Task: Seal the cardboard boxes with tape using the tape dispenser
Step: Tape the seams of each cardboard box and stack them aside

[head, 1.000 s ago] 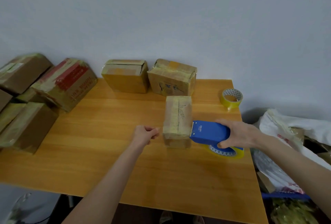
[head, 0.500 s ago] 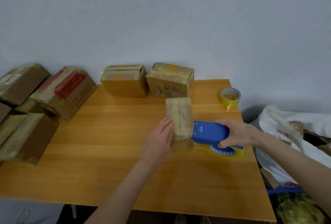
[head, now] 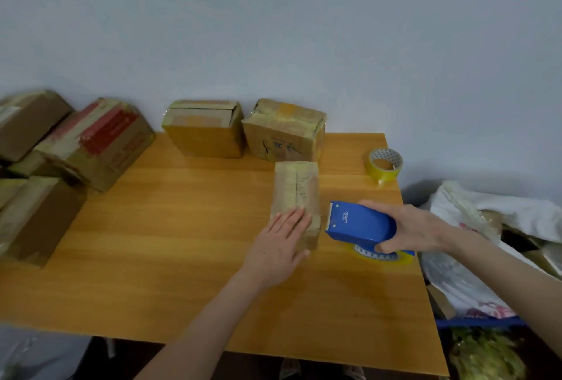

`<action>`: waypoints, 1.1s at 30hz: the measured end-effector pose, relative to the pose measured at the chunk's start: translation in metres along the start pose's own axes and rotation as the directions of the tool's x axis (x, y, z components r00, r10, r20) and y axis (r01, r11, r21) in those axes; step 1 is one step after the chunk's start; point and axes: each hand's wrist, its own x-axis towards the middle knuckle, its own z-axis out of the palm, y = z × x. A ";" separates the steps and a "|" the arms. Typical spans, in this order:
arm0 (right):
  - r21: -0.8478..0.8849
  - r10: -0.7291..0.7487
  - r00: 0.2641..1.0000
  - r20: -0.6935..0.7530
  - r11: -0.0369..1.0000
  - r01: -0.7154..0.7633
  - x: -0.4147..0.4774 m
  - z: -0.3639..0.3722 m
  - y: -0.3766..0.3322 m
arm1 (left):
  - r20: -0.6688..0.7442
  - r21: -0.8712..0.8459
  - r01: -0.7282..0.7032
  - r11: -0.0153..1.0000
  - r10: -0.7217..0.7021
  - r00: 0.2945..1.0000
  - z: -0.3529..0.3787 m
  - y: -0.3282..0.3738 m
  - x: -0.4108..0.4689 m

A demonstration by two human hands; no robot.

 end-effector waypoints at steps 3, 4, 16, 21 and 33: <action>0.008 -0.009 0.999 0.037 1.000 0.009 -0.007 -0.006 0.015 | 0.015 -0.016 0.017 1.000 -0.017 1.000 0.000 0.004 -0.001; -0.016 0.004 0.998 0.055 1.000 -0.003 -0.010 -0.006 0.021 | 0.018 -0.016 0.019 1.000 -0.019 1.000 0.000 0.004 -0.001; -0.411 -0.017 0.988 0.153 0.908 0.079 0.027 0.001 -0.006 | -0.065 -0.047 0.052 0.998 -0.055 0.996 0.008 0.012 0.004; -0.438 -0.014 0.988 0.153 0.895 0.081 0.041 -0.001 -0.007 | -0.067 -0.055 0.072 0.996 -0.075 0.995 0.008 0.012 0.005; 0.196 0.173 0.985 -0.008 0.966 -0.168 0.040 -0.016 0.030 | -0.077 -0.091 0.098 0.991 -0.105 0.991 0.007 0.012 0.000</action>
